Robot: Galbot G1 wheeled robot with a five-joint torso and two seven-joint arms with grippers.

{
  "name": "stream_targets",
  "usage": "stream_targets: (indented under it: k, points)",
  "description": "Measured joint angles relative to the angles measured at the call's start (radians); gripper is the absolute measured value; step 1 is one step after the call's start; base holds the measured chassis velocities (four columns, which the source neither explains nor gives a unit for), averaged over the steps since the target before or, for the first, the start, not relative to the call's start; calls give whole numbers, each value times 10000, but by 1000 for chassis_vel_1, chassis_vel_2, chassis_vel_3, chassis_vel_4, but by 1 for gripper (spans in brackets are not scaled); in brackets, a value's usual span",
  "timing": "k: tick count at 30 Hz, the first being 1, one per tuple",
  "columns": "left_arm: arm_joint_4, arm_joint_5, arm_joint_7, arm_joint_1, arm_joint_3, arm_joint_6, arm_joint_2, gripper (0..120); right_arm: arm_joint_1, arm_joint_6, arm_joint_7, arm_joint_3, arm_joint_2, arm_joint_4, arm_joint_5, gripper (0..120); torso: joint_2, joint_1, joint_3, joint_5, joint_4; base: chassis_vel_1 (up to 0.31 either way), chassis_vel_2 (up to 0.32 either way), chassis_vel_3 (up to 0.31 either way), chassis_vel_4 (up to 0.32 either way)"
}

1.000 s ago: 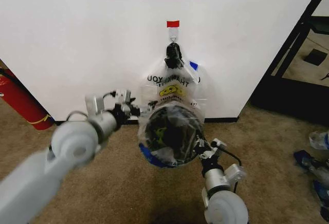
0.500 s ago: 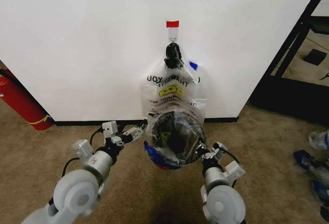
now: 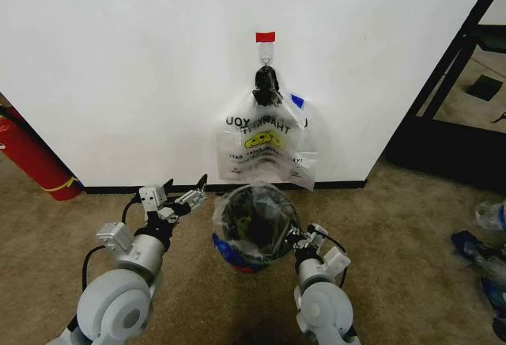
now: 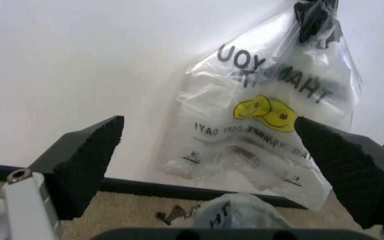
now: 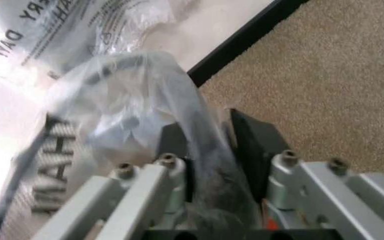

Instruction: Pick up the garbage bag from the wall and place it over the trash bin.

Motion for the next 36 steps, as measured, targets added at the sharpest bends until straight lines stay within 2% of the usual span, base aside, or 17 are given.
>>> stream_targets:
  k: [3, 5, 11, 12, 15, 19, 21, 23, 26, 31, 36]
  points:
    - [-90, 58, -1, 93, -1, 46, -62, 100, -5, 29, -38, 4, -19, -85, -73, 39, 0, 0, 0, 0, 0, 0, 0, 0, 0]
    - [-106, 68, -1, 111, -2, 57, -68, 100, -9, 36, -41, 5, -27, -85, -78, 41, 0, 0, 0, 1, 0, 0, 0, 0, 0]
    - [-304, 467, 19, 340, 230, 192, -136, 100, -192, 203, -161, 41, -232, 23, -109, 68, 0, 0, 0, 1, 0, 0, 0, 0, 0]
    - [-304, 467, 19, 340, 230, 192, -136, 100, -192, 203, -161, 41, -232, 23, -109, 68, 0, 0, 0, 1, 0, 0, 0, 0, 0]
    - [-182, 1717, 260, 560, 866, -20, 93, 100, -237, 285, -252, 89, -322, 33, -77, 81, 0, 0, 0, 2, -1, 0, 0, 0, 0]
    - [767, 3919, 584, 785, 2052, -819, 272, 100, -253, 346, -320, 98, -352, 62, -54, 98, 0, 0, 0, 4, 5, 0, 0, 0, 0]
    - [1006, 4235, 588, 712, 2322, -933, 252, 100, -254, 349, -322, 98, -356, 63, -48, 98, 0, 0, 0, 3, 3, 0, 0, 0, 0]
    - [1900, 5300, 599, 302, 3244, -1287, 92, 100, -261, 353, -322, 120, -380, 98, -16, 100, 0, 1, 1, -1, -3, 0, 0, 0, 0]
    - [2384, 5826, 602, 64, 3718, -1436, 6, 100, -285, 353, -321, 130, -399, 137, 4, 100, 0, 1, 1, 2, -1, 0, 0, 0, 0]
    - [3896, 7147, 634, -439, 4815, -2003, -151, 100, -395, 349, -290, 221, -474, 266, 88, 100, 0, 0, 1, 2, 0, 0, 0, 0, 0]
    - [4661, 7412, 606, -634, 4987, -2242, -316, 100, -439, 323, -229, 272, -475, 492, 292, 100, 0, 0, 1, 3, 2, 0, 0, 0, 0]
